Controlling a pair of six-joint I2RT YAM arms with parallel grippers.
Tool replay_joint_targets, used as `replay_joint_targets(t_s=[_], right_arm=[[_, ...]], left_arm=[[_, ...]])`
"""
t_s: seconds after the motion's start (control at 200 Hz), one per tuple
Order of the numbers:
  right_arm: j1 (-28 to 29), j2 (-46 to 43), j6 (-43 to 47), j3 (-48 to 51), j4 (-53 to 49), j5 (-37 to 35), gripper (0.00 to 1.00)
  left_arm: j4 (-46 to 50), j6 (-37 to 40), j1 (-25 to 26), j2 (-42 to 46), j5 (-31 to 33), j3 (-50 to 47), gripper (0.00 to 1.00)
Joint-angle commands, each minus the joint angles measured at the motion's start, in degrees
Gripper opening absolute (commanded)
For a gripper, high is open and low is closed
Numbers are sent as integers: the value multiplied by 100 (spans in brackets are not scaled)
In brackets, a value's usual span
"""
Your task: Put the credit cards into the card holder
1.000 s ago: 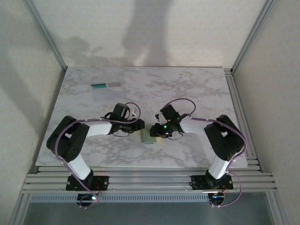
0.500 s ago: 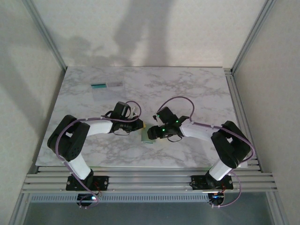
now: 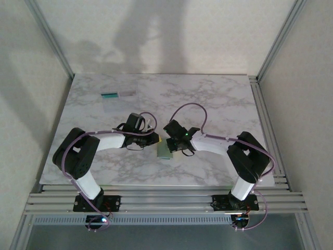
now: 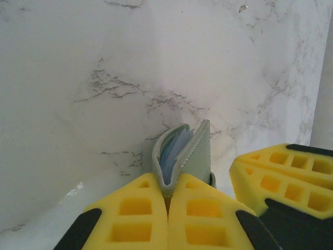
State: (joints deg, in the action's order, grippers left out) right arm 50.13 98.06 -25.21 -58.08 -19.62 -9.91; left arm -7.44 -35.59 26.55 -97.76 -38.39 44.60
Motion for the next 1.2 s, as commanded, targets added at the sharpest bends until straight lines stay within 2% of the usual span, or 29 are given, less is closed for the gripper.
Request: replay_joint_targets(t_s=[0.0,0.05,0.115,0.165,0.24,0.305,0.476,0.611,0.721,0.726,0.866,1.006,1.111,1.196], right_arm=[[38,2,55,-158,-235,-90,15],[64,-130,94,-160,-208,218,23],[100,-346,151,-63,5,664,41],[118,-418,157,-2,199,977,49],[127,-302,136,-30,300,1157,51],[141,-141,113,-88,232,991,51],[150,308,33,-162,103,407,43],[151,295,-164,-100,-104,-215,20],[155,99,-254,-45,-196,-592,4],[155,73,-267,-45,-217,-631,0],[147,-301,-508,110,-353,-1064,0],[84,-695,-632,305,-420,-1197,0],[-32,-1010,-771,537,-339,-1056,0],[-279,-1218,-835,832,-35,-582,0]], left_arm=[[368,181,53,76,191,89,0],[329,122,59,51,143,93,0],[274,88,61,12,14,106,0],[277,118,61,-6,2,119,0],[289,125,61,-13,83,110,0],[220,61,62,-46,24,110,0],[160,75,61,-75,7,102,0],[127,45,70,-70,-82,102,0],[295,184,61,-23,135,101,0],[295,184,66,-24,142,102,0],[343,264,53,-107,133,140,0],[363,300,18,-164,298,105,0],[340,328,21,-226,253,143,0],[358,378,11,-270,326,146,0]])
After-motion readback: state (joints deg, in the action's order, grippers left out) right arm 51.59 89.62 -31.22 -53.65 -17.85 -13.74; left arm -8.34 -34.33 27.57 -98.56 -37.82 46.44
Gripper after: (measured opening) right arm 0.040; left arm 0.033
